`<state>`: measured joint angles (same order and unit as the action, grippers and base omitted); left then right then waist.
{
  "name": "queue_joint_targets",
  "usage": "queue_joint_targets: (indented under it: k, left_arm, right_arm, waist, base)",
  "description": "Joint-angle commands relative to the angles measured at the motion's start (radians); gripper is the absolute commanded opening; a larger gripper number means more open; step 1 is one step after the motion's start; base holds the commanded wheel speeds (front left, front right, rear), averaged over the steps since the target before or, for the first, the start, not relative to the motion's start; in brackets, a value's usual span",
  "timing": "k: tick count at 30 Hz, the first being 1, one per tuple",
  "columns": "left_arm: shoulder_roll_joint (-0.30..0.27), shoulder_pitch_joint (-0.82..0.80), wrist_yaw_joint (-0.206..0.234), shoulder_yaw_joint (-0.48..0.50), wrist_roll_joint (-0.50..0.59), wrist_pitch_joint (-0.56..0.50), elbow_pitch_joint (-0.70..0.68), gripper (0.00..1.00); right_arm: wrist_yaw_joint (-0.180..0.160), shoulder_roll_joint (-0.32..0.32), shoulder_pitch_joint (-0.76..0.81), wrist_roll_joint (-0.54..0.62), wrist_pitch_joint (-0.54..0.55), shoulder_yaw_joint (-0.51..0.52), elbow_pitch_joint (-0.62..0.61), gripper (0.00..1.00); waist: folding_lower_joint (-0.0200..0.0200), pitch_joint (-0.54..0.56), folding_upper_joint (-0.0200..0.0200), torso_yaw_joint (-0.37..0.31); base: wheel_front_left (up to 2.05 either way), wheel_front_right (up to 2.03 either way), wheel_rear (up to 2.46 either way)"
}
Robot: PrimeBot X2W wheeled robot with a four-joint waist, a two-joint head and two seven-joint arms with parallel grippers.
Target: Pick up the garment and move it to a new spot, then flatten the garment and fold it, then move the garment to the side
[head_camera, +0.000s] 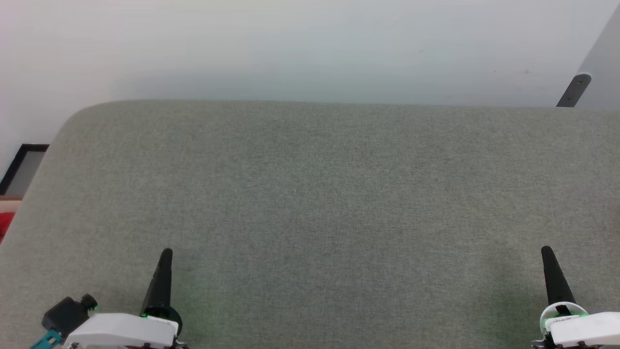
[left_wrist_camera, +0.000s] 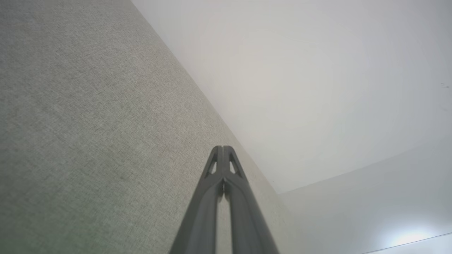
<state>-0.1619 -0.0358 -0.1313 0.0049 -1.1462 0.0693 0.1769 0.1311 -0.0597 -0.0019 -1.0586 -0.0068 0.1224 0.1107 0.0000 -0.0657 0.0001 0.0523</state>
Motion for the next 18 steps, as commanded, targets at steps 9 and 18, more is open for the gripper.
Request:
queue_joint_targets:
  k: [9, 18]
  left_arm:
    - [0.011, -0.025, 0.001, 0.017, -0.092, -0.027, 0.006, 0.0]
    - [0.025, -0.033, 0.001, 0.028, -0.166, -0.051, 0.017, 0.0]
  right_arm:
    - [0.0, -0.009, -0.034, -0.105, 0.02, -0.007, 0.017, 0.0]
    - [0.0, -0.008, -0.047, -0.19, 0.035, -0.012, 0.038, 0.0]
  waist:
    - [0.0, 0.008, -0.0001, -0.007]
    - [0.0, 0.016, -0.0001, -0.014]
  base:
    - [0.0, 0.0, 0.0]
    - [0.0, 0.0, 0.0]
